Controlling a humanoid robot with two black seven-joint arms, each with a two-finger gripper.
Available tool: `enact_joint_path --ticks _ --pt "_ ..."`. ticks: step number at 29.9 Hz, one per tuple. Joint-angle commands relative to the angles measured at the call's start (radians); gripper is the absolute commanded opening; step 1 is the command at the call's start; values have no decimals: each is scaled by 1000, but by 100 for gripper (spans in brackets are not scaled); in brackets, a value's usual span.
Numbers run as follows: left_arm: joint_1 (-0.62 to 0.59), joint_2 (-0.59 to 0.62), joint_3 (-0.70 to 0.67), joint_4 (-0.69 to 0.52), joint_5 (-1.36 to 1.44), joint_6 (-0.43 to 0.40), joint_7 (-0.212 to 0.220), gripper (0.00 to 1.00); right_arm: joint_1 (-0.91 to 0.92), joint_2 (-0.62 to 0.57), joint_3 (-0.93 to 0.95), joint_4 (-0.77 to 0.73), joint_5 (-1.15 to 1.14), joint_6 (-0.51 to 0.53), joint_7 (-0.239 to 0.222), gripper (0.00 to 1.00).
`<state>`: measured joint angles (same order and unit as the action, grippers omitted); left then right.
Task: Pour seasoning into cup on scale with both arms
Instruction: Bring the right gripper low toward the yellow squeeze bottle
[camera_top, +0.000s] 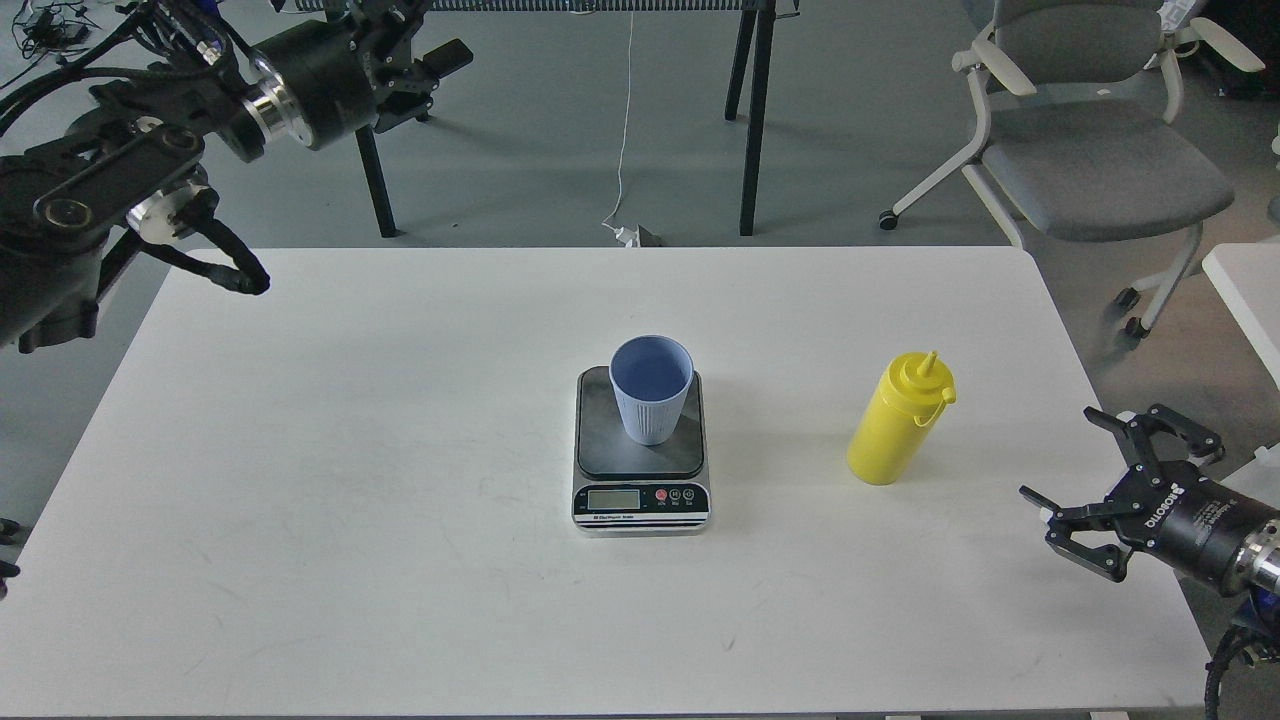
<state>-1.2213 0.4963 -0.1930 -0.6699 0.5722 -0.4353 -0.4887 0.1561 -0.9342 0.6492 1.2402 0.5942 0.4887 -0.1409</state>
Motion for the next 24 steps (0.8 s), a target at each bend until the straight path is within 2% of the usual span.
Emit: enact_joint_path --ticks 1,12,24 --pt "0 -2 1 -2 1 -2 0 97 -7 40 4 2 -39 0 0 99" --pt "8 -2 4 -5 5 -13 0 98 -7 147 52 2 -139 0 0 99" --pt "25 -1 4 -7 8 -13 0 99 -6 137 104 -2 -140 0 0 100"
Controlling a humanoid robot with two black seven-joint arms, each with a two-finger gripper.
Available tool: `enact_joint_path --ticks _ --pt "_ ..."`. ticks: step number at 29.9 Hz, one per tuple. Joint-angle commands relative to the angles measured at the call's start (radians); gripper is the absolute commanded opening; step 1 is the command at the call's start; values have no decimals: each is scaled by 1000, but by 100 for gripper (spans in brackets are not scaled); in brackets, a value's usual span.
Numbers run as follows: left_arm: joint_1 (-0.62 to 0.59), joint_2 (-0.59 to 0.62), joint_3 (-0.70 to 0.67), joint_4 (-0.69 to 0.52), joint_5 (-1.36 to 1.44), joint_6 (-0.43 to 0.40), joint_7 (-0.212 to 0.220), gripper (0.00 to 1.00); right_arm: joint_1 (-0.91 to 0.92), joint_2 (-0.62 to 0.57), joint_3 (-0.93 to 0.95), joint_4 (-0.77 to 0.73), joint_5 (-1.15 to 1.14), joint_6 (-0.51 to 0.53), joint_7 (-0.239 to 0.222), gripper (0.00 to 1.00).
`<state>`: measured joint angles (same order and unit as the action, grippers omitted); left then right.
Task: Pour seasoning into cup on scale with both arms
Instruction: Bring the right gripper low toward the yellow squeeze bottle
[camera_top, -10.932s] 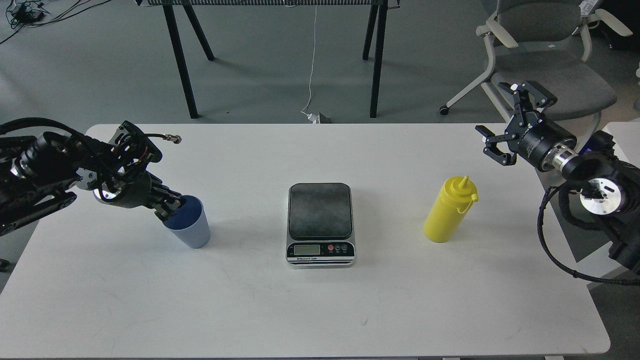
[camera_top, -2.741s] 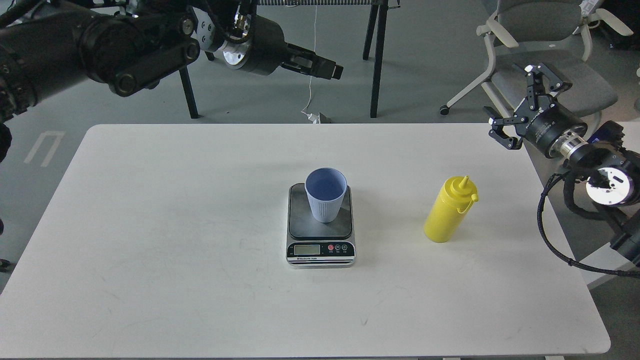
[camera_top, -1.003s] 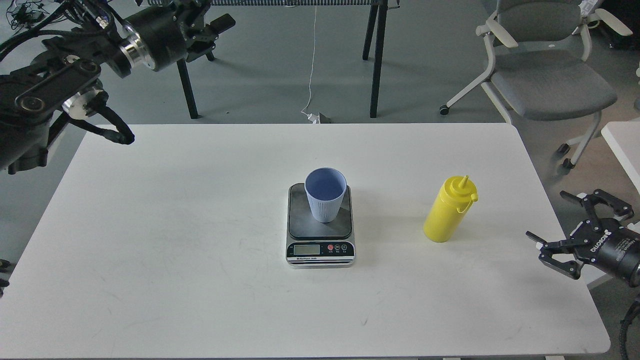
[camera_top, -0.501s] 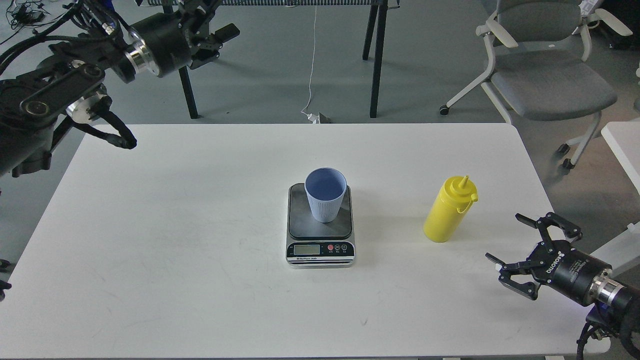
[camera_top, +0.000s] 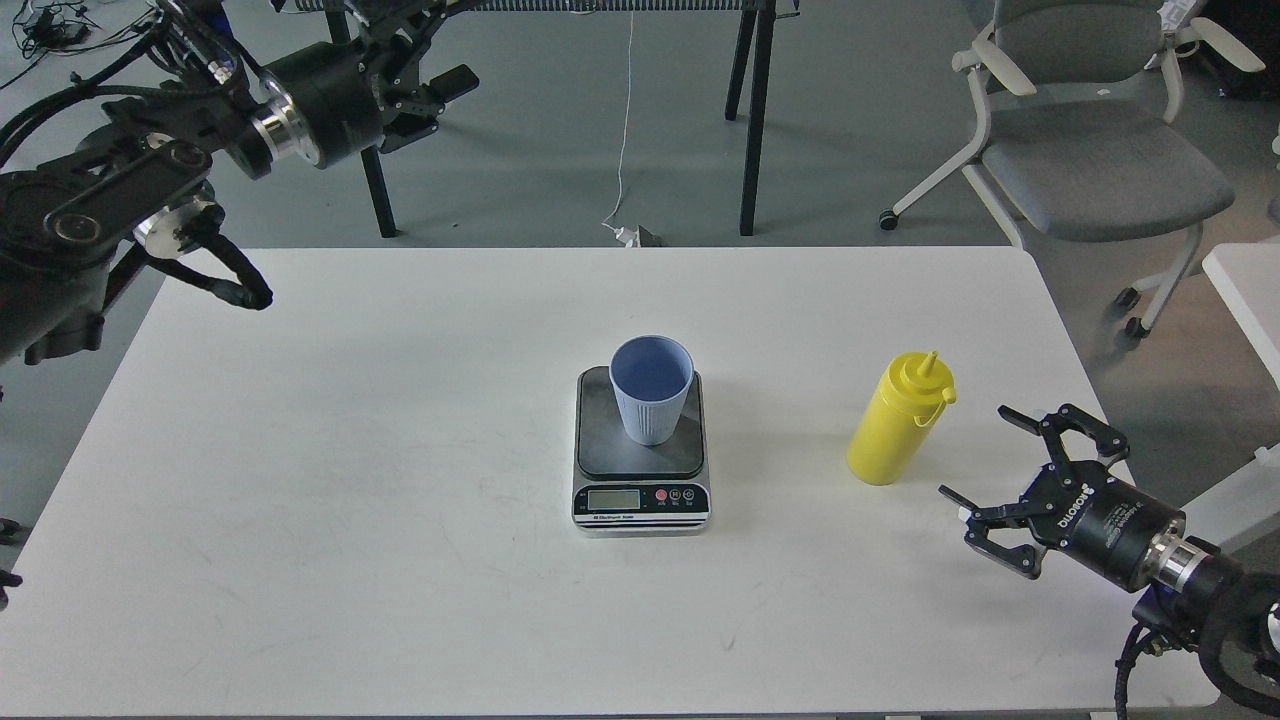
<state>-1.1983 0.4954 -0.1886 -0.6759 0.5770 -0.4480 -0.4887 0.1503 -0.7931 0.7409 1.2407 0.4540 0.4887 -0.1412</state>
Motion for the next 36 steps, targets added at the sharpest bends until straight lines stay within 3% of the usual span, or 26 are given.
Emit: enact_joint_path --ticks 1,11,24,36 --pt "2 0 0 -1 3 0 0 99 0 -5 17 -6 -1 0 0 100" --pt "3 3 8 -1 4 -41 0 99 -18 -3 29 -21 -1 0 0 99" --pt "19 0 55 -1 29 -41 0 99 -46 23 31 -175 -51 0 3 99" --pt "35 0 55 -1 72 -41 0 99 -52 84 66 -121 -92 0 2 99"
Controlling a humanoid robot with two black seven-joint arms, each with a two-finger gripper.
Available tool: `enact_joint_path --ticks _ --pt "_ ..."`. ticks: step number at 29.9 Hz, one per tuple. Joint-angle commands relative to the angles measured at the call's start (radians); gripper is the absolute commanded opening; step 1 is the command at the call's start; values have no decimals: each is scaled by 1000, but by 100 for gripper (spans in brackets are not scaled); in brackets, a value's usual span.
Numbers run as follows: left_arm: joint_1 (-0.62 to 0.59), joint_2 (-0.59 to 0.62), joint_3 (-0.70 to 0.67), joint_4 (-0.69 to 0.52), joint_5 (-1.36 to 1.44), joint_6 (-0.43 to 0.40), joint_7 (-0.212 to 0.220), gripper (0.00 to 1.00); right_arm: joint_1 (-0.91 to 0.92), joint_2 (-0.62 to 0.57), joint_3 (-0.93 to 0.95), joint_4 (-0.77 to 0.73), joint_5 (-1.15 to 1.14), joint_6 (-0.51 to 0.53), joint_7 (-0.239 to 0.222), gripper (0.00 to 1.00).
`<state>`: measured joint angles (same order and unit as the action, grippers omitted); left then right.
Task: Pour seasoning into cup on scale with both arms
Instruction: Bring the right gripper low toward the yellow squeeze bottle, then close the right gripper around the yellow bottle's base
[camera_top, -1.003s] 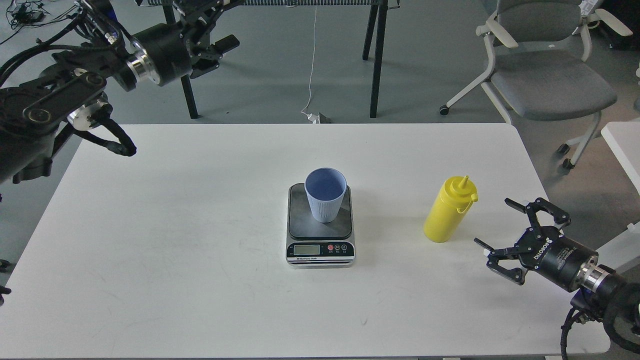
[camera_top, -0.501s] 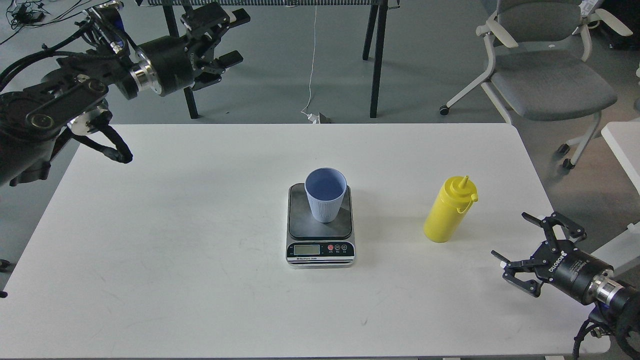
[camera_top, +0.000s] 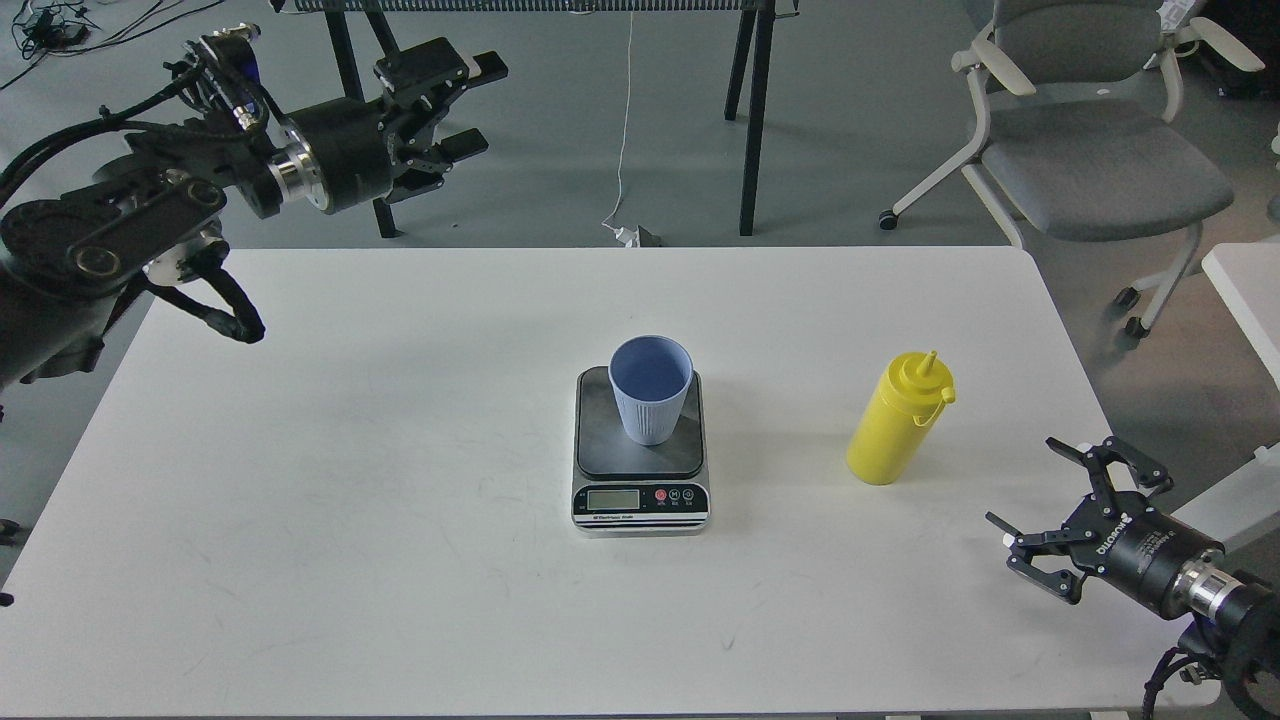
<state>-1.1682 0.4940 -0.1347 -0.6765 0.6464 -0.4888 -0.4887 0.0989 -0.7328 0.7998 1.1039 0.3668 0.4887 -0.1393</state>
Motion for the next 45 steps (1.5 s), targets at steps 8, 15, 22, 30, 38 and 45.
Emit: enact_joint_path --ticks 8,15,22,30,38,45 --pt "22 1 1 0 36 0 0 99 -2 105 58 7 -8 0 0 99" --pt "22 0 1 0 39 0 0 99 -8 127 94 7 -8 0 0 99" --pt "24 0 1 0 39 0 0 99 -8 165 122 7 -8 0 0 99" --pt "22 -2 0 2 44 0 0 99 -7 193 131 5 -11 0 0 99" --pt "24 0 1 2 44 0 0 99 -4 207 159 -10 -15 0 0 99" --pt "24 0 1 0 45 0 0 99 2 223 170 -27 -16 0 0 99"
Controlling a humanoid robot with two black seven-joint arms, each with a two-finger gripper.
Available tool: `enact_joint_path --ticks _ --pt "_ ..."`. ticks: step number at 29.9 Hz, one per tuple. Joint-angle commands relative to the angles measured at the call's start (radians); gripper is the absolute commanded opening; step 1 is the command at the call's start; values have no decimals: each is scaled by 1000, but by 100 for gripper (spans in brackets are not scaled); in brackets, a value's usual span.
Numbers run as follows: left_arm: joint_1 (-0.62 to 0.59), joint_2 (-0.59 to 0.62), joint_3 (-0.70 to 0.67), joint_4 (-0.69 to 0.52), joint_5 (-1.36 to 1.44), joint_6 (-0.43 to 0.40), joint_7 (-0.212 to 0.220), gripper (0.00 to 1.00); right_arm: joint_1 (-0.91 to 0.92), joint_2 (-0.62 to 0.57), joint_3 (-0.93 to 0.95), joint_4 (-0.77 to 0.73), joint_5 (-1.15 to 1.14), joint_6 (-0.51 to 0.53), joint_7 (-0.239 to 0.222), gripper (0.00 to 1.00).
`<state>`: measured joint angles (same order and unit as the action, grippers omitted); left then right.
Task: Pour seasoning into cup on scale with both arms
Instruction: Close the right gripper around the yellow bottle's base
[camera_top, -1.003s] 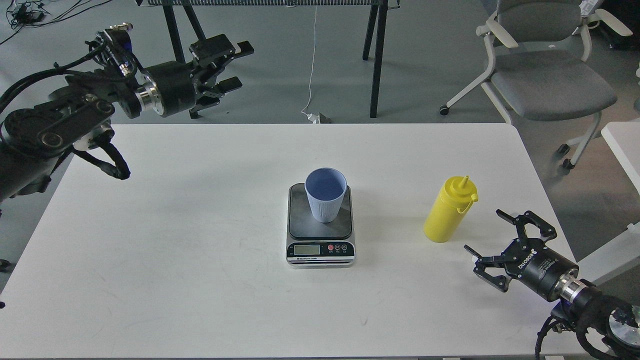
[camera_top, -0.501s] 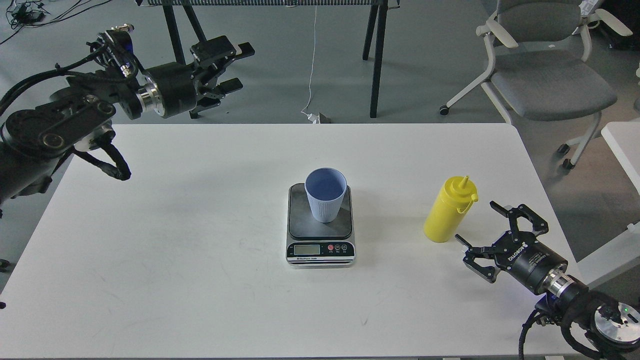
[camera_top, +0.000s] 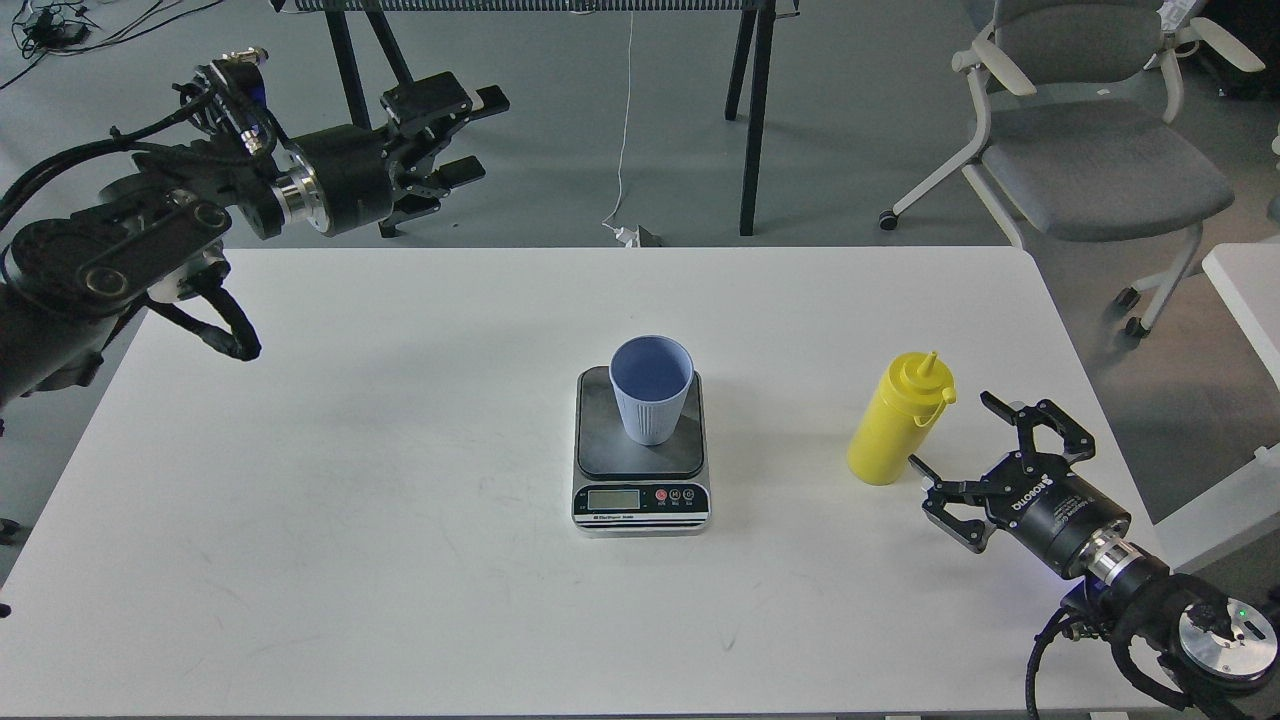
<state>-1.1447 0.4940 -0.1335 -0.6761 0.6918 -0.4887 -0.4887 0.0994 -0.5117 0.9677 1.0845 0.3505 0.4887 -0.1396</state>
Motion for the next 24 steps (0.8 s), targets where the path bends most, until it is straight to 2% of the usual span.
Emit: enact_joint_path --ticks 1,24 --pt "0 0 0 0 2 0 0 99 3 2 3 -12 1 0 0 99" --pt "5 -2 -2 -2 0 0 0 99 51 75 3 -49 -36 0 0 99"
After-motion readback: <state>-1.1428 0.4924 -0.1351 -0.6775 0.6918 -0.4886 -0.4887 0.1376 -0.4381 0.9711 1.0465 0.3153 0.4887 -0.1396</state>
